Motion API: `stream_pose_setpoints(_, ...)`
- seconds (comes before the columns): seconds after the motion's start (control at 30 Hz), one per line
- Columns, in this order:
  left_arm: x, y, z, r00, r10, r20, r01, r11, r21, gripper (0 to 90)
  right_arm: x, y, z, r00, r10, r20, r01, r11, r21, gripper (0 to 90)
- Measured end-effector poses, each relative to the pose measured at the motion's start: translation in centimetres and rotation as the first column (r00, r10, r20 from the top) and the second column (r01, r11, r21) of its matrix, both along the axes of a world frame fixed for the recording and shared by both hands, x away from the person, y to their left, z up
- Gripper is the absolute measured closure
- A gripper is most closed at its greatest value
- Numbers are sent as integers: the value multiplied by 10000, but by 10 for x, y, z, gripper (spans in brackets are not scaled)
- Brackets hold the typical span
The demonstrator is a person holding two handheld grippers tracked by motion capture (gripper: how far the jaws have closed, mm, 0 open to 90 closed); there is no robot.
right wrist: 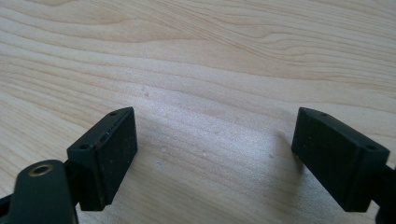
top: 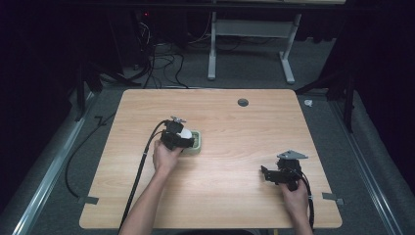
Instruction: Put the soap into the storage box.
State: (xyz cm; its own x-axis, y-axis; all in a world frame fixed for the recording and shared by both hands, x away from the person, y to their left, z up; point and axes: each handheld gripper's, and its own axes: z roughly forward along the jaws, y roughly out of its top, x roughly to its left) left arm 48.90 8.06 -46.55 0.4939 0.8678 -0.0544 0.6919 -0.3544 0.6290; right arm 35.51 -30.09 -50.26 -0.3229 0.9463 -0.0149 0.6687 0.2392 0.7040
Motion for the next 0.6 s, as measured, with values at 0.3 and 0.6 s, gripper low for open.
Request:
stream_pose_setpoints(0.3,1,-2,-4,10000,38,-4,-38,9999,150,245,0,0,0,10000,1,0,-1,10000,0,151)
stream_pose_setpoints(0.6,2,-4,-9,9999,134,-25,-133,9995,272,244,0,0,0,10000,-8,-14,8,10000,6,151)
